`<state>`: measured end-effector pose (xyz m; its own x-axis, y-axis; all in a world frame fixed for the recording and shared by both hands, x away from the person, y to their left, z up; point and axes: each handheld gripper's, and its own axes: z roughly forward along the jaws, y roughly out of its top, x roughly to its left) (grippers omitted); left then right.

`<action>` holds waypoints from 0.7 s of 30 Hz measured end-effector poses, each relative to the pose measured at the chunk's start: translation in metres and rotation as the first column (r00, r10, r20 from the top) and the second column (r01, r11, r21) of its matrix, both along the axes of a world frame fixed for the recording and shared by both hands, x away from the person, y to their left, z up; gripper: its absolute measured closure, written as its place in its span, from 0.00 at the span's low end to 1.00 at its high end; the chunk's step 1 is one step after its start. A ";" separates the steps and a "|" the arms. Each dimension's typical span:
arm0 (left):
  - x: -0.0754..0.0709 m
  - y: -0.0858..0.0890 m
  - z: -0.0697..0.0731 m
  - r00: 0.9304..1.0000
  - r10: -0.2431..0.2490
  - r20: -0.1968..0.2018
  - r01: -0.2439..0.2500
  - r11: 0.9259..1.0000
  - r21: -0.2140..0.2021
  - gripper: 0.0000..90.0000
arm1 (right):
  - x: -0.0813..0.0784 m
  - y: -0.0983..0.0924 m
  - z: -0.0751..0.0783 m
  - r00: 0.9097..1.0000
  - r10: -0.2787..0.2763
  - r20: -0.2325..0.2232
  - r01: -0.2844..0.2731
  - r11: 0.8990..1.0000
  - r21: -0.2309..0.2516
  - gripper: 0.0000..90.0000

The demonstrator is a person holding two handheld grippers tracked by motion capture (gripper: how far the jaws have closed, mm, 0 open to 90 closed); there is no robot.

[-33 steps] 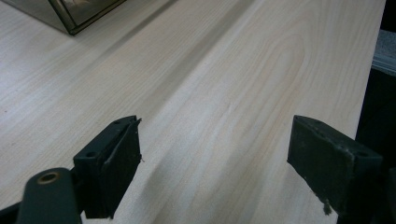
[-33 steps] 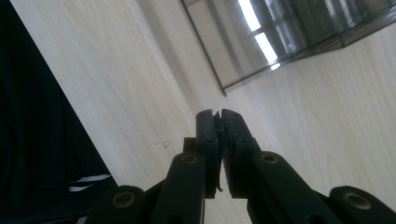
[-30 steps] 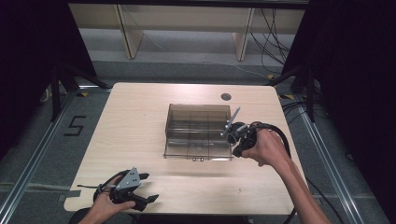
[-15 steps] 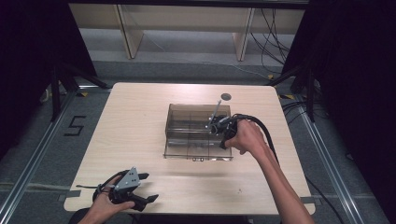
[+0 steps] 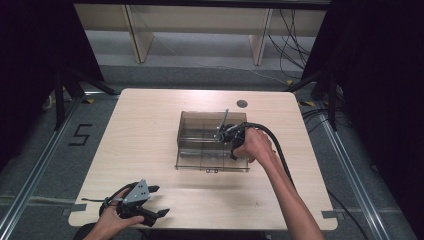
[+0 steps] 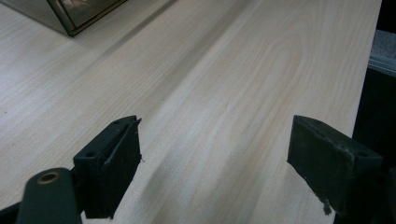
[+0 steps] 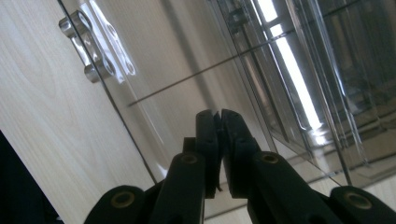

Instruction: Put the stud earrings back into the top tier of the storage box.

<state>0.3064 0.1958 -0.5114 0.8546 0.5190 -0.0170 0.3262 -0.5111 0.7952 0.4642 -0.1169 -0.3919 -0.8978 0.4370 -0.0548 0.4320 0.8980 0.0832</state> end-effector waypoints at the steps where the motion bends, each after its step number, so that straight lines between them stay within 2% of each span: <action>1: 0.000 0.000 0.000 1.000 0.001 0.000 -0.001 1.000 -0.006 0.19 | 0.001 0.001 -0.002 1.000 0.000 -0.004 0.000 1.000 -0.001 0.96; 2: 0.000 0.000 0.000 1.000 0.002 0.000 -0.002 1.000 -0.007 0.19 | 0.001 0.002 -0.004 1.000 -0.012 -0.006 0.011 1.000 -0.011 0.96; 3: 0.000 0.000 0.000 1.000 0.000 -0.001 0.000 1.000 -0.005 0.19 | 0.003 0.004 -0.008 1.000 0.010 -0.009 -0.011 1.000 -0.016 0.96; 4: 0.000 -0.001 0.000 1.000 0.001 -0.006 -0.001 1.000 -0.011 0.19 | 0.003 0.005 -0.008 1.000 -0.005 -0.017 0.004 1.000 -0.021 0.96; 5: 0.001 0.000 0.000 1.000 -0.001 0.001 0.001 1.000 0.004 0.19 | 0.003 0.005 -0.008 1.000 -0.008 -0.010 0.008 1.000 -0.022 0.96; 8: 0.001 0.000 0.000 1.000 -0.002 -0.002 0.002 1.000 -0.002 0.19 | 0.005 0.004 -0.009 1.000 0.000 -0.012 0.000 1.000 -0.023 0.94; 9: 0.000 -0.002 -0.001 1.000 0.001 -0.009 -0.001 1.000 -0.023 0.18 | 0.004 0.004 -0.008 1.000 -0.018 -0.012 0.018 0.999 -0.031 0.91; 10: 0.001 0.000 0.000 1.000 -0.021 0.016 0.021 1.000 0.005 0.19 | 0.003 0.002 -0.004 1.000 -0.029 0.000 0.029 0.999 -0.018 0.90; 11: 0.000 0.000 -0.001 1.000 -0.002 0.002 0.002 1.000 -0.005 0.18 | 0.003 0.000 -0.002 1.000 -0.022 0.007 0.022 1.000 -0.010 0.89; 13: 0.000 0.000 0.000 1.000 0.001 -0.001 -0.001 1.000 -0.006 0.19 | 0.001 -0.002 0.002 0.999 -0.032 0.013 0.032 0.999 0.003 0.88; 14: 0.000 -0.001 -0.001 1.000 -0.004 -0.006 0.003 1.000 -0.014 0.19 | -0.003 -0.008 0.009 0.999 -0.043 0.031 0.042 0.999 0.030 0.86; 15: 0.000 -0.001 -0.001 1.000 -0.006 -0.002 0.006 1.000 -0.009 0.19 | -0.006 -0.010 0.013 0.998 -0.049 0.033 0.048 0.998 0.032 0.86; 16: 0.001 0.000 0.000 1.000 -0.021 0.015 0.021 1.000 0.002 0.18 | -0.010 -0.015 0.017 0.998 -0.037 0.043 0.035 0.998 0.045 0.85; 17: 0.000 -0.001 -0.001 1.000 0.001 -0.003 -0.001 1.000 -0.014 0.19 | -0.014 -0.017 0.021 0.998 -0.040 0.052 0.038 0.998 0.042 0.84; 19: 0.000 -0.001 -0.001 1.000 -0.001 -0.005 0.001 1.000 -0.012 0.19 | -0.024 -0.026 0.029 0.998 -0.043 0.054 0.039 0.997 0.068 0.84; 21: 0.001 0.000 0.000 1.000 -0.015 0.018 0.015 1.000 0.015 0.19 | -0.035 -0.035 0.034 0.996 -0.052 0.071 0.048 0.997 0.062 0.83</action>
